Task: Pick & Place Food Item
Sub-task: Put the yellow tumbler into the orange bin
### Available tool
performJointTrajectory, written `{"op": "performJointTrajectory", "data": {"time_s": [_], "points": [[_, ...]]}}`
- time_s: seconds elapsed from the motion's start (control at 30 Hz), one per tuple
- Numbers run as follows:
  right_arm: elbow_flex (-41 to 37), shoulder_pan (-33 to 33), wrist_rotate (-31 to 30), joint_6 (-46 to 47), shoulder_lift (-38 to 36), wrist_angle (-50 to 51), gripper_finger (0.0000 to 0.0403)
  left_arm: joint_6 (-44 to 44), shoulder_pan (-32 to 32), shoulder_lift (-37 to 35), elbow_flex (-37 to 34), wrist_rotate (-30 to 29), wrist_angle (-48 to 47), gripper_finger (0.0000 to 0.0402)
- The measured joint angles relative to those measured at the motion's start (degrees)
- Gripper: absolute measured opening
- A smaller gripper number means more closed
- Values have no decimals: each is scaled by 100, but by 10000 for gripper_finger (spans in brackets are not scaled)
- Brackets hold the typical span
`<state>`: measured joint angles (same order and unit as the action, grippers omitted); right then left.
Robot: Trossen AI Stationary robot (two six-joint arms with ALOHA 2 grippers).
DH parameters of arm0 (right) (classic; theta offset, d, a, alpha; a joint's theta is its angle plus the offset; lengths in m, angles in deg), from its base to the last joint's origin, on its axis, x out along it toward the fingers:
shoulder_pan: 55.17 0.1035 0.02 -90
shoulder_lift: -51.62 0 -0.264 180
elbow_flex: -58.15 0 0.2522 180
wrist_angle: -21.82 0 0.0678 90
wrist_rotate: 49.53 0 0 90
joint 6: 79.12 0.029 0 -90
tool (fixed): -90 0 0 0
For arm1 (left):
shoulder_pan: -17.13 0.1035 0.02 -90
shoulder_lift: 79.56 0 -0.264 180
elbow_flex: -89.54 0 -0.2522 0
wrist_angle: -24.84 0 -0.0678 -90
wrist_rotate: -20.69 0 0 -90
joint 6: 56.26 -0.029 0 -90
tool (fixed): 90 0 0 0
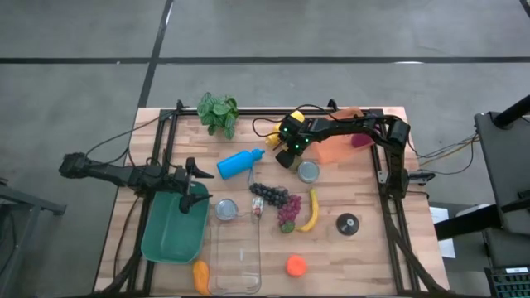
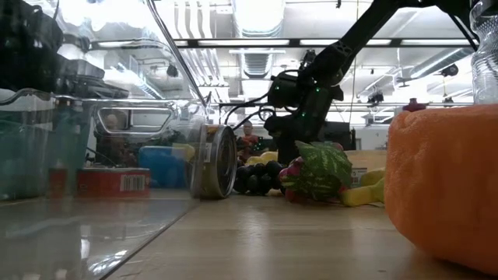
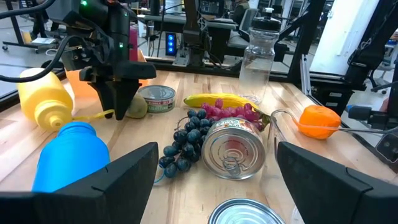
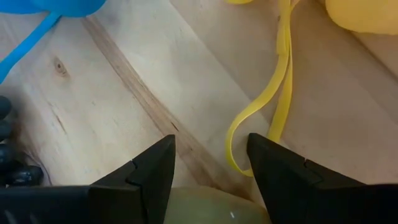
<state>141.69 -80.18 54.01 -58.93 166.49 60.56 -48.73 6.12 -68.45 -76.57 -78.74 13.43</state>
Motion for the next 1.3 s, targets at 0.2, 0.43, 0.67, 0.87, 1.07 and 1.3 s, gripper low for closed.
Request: {"op": "performJointTrajectory", "data": {"time_s": [0.2, 0.43, 0.67, 0.87, 1.07, 1.3], "points": [[-2, -2, -40, 15, 11, -35, 120, 0, 0, -1, 0, 0, 0, 336], [-2, -7, -139, 17, 13, -77, 32, 0, 0, -1, 0, 0, 0, 336], [-4, -7, -179, 43, 15, -163, 11, 0, 0, -1, 0, 0, 1, 336], [-7, -7, -191, 44, -16, -180, 11, 0, 0, 1, 0, 0, 1, 336], [-30, 3, -231, -54, -207, -187, 11, 0, 0, 1, 0, 0, 1, 336], [-24, 2, -332, -163, -542, -305, 11, 0, 0, 0, -1, 0, 1, 336]]}}
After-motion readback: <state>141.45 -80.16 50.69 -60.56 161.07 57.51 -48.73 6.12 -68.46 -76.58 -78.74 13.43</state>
